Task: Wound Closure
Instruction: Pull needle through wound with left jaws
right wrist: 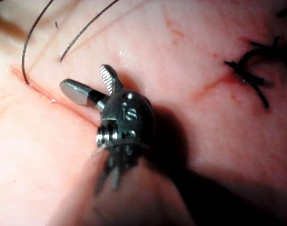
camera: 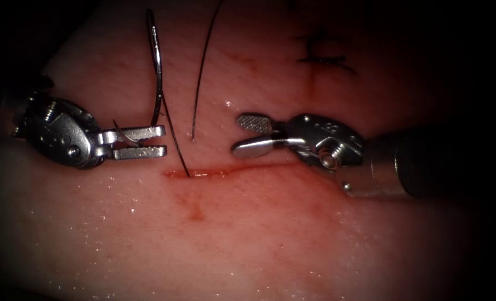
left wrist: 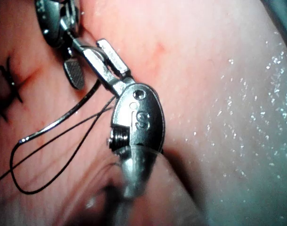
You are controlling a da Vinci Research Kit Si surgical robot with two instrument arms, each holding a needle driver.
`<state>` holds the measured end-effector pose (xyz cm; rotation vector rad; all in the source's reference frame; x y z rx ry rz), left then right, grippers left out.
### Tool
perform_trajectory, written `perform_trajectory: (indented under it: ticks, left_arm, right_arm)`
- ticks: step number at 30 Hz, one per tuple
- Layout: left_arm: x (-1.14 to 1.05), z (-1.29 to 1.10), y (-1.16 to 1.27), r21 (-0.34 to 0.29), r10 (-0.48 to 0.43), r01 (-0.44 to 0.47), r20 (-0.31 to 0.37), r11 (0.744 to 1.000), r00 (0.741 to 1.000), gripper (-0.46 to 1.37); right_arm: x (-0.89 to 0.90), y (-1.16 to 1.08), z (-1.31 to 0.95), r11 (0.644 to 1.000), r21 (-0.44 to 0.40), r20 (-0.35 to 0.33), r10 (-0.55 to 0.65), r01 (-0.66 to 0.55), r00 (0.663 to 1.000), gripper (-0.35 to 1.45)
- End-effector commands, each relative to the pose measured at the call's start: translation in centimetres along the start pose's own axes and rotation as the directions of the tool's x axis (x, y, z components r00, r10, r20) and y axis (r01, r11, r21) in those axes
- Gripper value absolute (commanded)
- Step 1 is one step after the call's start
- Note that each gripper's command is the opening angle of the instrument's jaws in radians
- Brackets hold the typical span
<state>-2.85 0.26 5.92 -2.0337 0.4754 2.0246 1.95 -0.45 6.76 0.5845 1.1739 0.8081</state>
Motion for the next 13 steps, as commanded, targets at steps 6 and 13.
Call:
perform_trajectory:
  ticks: [6,13]
  left_arm:
    - [0.01,0.0,0.0,-0.008,-0.001,0.001,0.0,1.0,1.0,-0.35]
    - [0.02,0.0,-0.01,-0.008,-0.003,0.003,0.0,1.0,1.0,-0.35]
  right_arm:
    - [-0.01,0.01,0.0,1.0,-0.001,0.0,-0.002,0.002,1.0,0.73]
    - [-0.02,-0.02,-0.01,1.0,-0.001,0.0,-0.008,0.008,1.0,0.73]
